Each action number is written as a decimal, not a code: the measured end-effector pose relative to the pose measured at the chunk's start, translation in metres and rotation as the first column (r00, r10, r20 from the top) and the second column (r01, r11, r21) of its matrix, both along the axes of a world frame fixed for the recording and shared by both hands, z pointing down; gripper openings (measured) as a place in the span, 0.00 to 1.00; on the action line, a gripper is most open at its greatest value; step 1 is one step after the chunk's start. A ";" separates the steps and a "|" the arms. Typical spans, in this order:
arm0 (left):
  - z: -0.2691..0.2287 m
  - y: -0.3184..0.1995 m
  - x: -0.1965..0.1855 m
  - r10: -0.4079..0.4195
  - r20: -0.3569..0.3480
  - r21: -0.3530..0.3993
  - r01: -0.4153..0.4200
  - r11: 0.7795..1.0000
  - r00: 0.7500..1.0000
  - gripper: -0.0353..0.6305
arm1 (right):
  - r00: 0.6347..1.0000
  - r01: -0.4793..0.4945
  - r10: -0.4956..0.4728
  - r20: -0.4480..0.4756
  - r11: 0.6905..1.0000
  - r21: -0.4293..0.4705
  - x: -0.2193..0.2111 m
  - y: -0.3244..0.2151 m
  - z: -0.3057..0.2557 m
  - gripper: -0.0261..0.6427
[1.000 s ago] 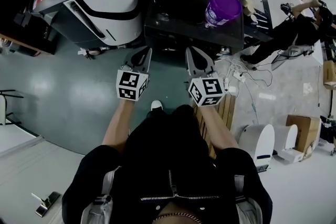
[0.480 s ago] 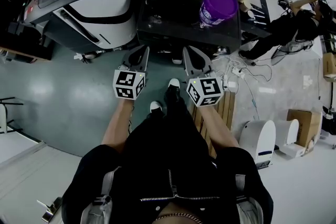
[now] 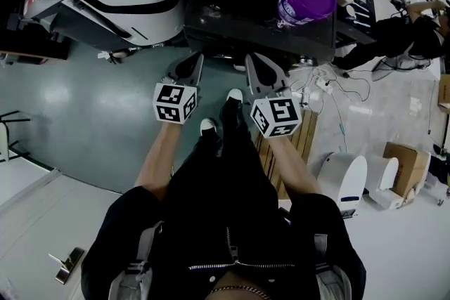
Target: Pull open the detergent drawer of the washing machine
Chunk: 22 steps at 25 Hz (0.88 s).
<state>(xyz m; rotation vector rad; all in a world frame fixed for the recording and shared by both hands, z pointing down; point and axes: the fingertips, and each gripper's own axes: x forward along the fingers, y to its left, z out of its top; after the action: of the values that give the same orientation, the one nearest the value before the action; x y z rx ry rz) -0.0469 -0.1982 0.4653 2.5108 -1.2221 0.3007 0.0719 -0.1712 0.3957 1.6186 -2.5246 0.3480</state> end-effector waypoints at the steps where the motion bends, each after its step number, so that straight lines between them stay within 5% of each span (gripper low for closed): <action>1: 0.009 -0.001 0.000 -0.009 0.000 -0.019 0.009 1.000 1.000 0.09 | 1.000 0.003 -0.003 0.003 1.000 -0.011 -0.001 0.000 0.005 0.05; 11: 0.077 -0.003 0.004 -0.090 -0.049 -0.173 0.080 0.982 0.995 0.09 | 0.999 0.033 -0.031 0.018 0.993 -0.113 -0.002 0.004 0.053 0.05; 15: 0.089 -0.012 0.008 -0.116 -0.139 -0.191 0.089 0.978 0.983 0.09 | 0.999 0.037 -0.034 0.022 0.989 -0.141 0.001 0.004 0.064 0.05; 18: 0.101 -0.020 0.010 -0.159 -0.265 -0.247 0.093 0.965 0.951 0.20 | 0.999 0.038 -0.034 0.024 0.986 -0.160 0.003 0.005 0.072 0.05; 22: 0.119 -0.031 0.009 -0.260 -0.437 -0.331 0.115 0.937 0.861 0.32 | 0.999 0.040 -0.037 0.016 0.981 -0.188 0.011 0.007 0.083 0.05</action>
<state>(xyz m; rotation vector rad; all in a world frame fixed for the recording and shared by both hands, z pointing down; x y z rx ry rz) -0.0384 -0.2289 0.5845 2.0181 -1.1096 -0.1703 0.0824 -0.1646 0.4785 1.5001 -2.4430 0.5754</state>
